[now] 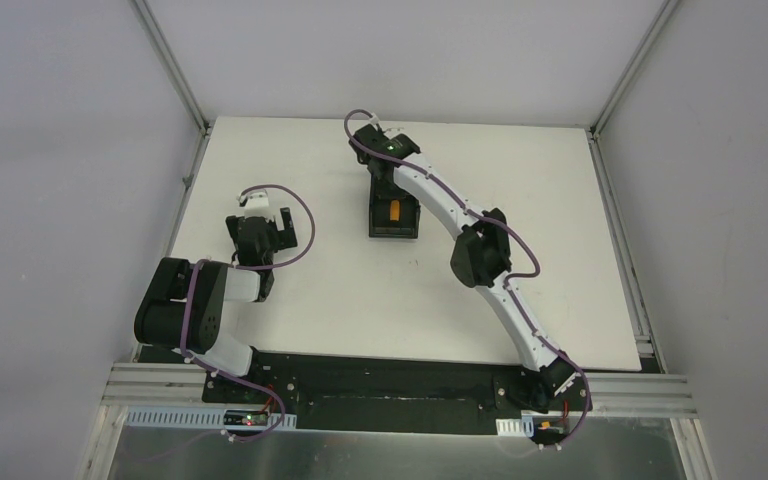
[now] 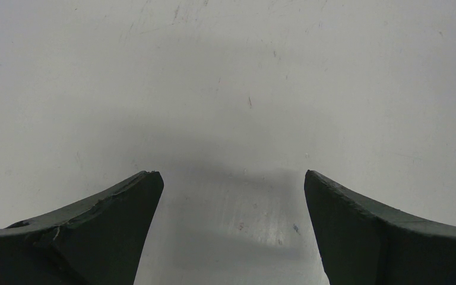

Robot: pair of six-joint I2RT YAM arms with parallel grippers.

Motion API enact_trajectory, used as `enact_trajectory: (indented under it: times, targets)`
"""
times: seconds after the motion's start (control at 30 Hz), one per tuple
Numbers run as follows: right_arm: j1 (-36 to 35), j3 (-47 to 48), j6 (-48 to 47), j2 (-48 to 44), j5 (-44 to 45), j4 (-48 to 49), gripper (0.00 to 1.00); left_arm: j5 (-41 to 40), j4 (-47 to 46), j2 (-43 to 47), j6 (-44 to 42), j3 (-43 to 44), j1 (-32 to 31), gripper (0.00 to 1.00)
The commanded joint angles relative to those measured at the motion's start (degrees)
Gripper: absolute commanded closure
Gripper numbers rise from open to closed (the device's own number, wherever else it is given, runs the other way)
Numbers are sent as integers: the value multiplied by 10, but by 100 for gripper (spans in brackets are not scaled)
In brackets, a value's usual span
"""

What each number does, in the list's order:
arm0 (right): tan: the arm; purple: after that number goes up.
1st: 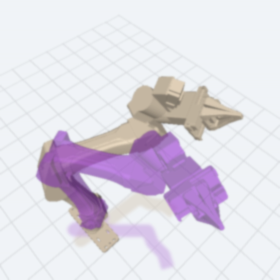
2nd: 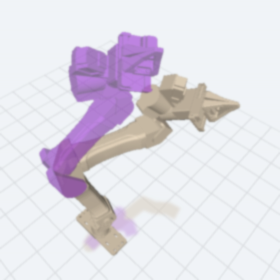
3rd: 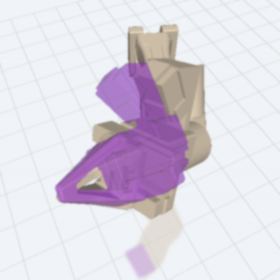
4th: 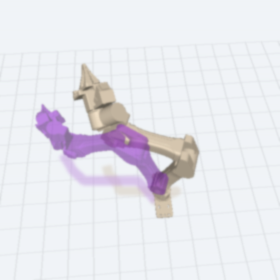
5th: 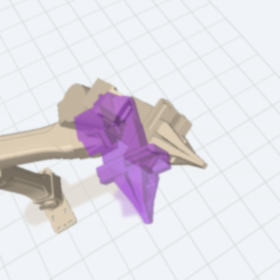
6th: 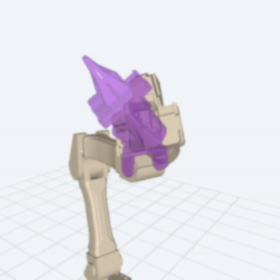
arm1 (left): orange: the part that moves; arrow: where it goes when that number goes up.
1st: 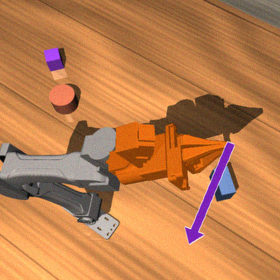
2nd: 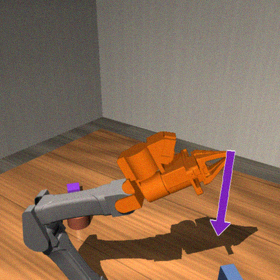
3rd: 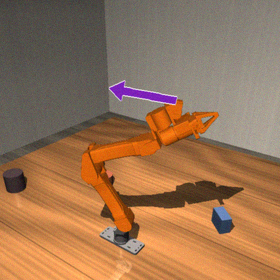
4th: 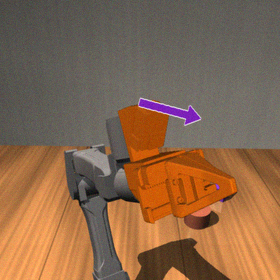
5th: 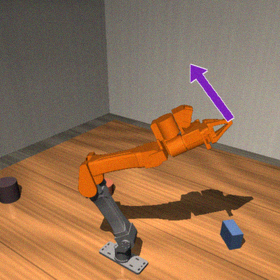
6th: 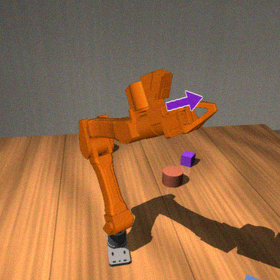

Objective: Put the screwdriver in the bin
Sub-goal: Place the screwdriver in the bin.

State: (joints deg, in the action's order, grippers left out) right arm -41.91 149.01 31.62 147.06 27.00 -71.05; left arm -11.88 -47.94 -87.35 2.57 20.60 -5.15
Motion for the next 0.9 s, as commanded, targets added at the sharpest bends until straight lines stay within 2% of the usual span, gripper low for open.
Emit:
enact_trajectory:
  times: [0.0, 0.53, 0.87]
  targets:
    - [-1, 34, 11, 11, 1, -10, 97, 3, -8, 13, 5, -3, 4, 1]
    - [-12, 49, -6, 24, 39, -7, 95, 4, -7, 13, 5, -2, 4, 1]
    - [-12, 19, -35, 4, 28, 13, 95, 4, -7, 13, 4, -2, 4, 1]
